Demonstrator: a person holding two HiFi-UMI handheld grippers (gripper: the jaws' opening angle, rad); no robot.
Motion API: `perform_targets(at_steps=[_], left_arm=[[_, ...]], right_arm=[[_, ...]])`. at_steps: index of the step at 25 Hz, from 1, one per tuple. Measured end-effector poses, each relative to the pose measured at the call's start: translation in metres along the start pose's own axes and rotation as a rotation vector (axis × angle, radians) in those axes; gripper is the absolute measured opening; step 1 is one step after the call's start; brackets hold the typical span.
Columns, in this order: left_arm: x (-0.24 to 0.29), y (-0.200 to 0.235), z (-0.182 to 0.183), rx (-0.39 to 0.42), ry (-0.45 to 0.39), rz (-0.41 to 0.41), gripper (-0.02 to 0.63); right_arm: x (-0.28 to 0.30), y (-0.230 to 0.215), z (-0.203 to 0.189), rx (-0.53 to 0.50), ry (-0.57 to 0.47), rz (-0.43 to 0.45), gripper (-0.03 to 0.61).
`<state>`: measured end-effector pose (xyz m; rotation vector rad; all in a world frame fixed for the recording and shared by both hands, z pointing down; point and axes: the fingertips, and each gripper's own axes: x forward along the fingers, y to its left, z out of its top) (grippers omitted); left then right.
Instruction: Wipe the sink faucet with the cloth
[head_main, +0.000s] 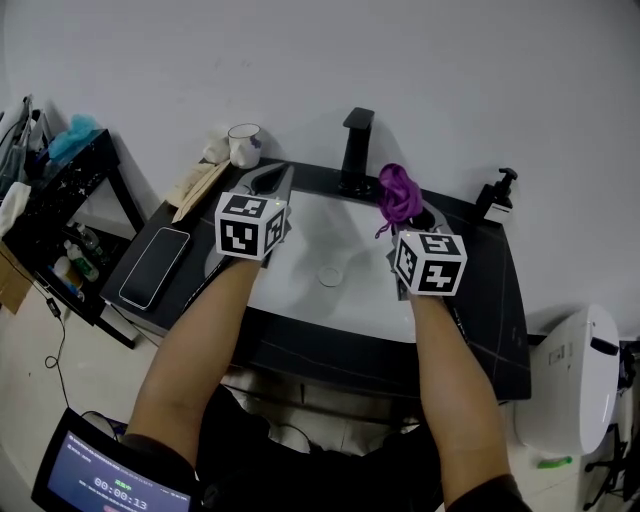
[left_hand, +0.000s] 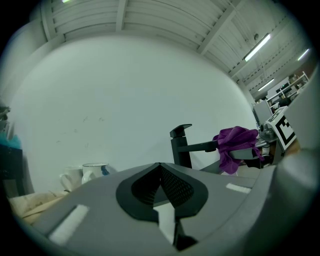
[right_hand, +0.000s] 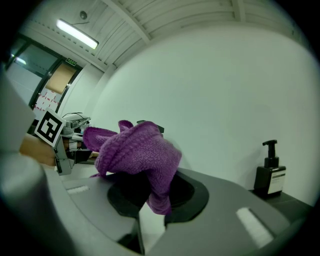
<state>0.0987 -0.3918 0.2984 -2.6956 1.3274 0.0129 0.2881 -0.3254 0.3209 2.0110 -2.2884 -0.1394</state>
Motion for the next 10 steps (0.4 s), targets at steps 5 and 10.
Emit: perform_targets(at_steps=[5, 10], left_arm=[[0.0002, -0.0002, 0.0000, -0.003, 0.000, 0.000, 0.018], [0.0001, 0.0005, -0.0004, -0.001, 0.001, 0.000, 0.018]], right_arm=[[-0.0004, 0.0014, 0.0021, -0.020, -0.010, 0.001, 0.069], [-0.0003, 0.0013, 0.0026, -0.026, -0.013, -0.005, 0.069]])
